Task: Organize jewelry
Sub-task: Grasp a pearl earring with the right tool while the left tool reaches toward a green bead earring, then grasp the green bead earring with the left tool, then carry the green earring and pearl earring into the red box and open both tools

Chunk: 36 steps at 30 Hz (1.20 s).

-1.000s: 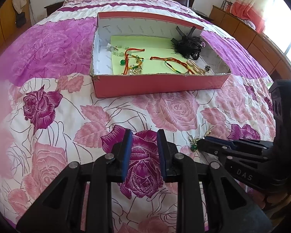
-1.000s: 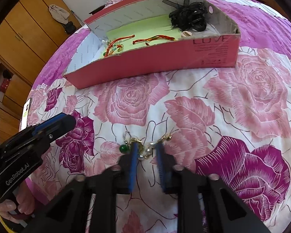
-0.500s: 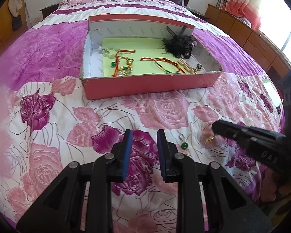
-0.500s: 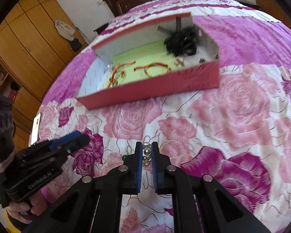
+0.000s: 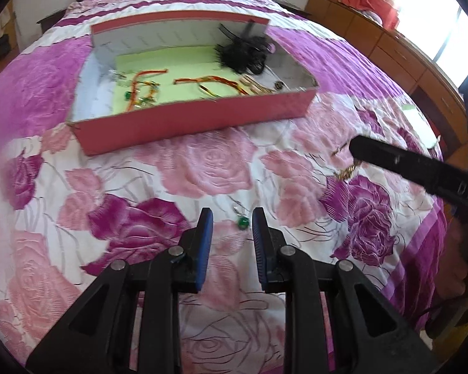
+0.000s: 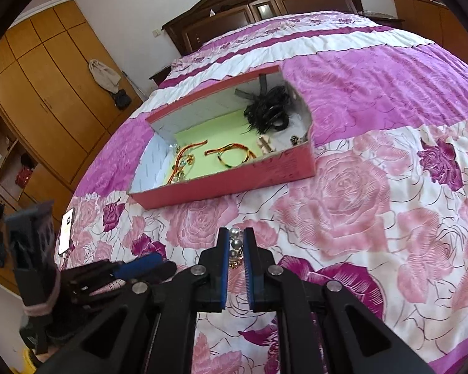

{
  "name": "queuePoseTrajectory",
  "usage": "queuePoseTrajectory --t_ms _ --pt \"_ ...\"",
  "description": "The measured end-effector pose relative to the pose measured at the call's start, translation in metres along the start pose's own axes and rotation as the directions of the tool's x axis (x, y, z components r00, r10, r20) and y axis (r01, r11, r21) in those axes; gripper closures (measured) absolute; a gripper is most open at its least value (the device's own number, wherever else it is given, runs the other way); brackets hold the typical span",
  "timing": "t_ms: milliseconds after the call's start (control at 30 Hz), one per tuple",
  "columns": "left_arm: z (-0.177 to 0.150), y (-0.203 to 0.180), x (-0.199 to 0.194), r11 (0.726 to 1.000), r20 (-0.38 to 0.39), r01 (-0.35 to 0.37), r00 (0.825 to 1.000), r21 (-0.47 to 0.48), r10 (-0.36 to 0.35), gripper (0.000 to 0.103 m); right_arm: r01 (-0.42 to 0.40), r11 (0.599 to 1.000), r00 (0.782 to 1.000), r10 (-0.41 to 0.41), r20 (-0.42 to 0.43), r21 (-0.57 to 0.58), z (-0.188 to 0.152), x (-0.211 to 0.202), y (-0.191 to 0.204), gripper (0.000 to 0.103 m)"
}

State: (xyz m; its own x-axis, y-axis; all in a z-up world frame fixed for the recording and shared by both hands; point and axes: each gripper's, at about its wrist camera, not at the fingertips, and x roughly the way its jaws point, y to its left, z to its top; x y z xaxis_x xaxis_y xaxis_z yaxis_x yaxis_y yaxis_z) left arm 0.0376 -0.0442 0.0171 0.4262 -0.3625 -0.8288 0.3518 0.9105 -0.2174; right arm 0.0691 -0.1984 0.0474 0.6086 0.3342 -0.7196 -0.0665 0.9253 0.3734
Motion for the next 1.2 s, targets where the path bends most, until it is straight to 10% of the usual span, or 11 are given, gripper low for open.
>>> queuePoseTrajectory --t_ms 700,1200 --pt "-0.005 -0.011 0.029 1.0 -0.048 -0.008 0.999 0.016 0.009 0.102 -0.017 0.999 1.0 0.016 0.026 0.03 -0.003 -0.012 -0.019 0.093" --pt "0.019 -0.001 -0.026 1.0 0.124 -0.028 0.992 0.009 0.027 0.102 -0.018 1.0 0.998 0.019 0.057 -0.012 0.007 -0.021 -0.003 0.093"
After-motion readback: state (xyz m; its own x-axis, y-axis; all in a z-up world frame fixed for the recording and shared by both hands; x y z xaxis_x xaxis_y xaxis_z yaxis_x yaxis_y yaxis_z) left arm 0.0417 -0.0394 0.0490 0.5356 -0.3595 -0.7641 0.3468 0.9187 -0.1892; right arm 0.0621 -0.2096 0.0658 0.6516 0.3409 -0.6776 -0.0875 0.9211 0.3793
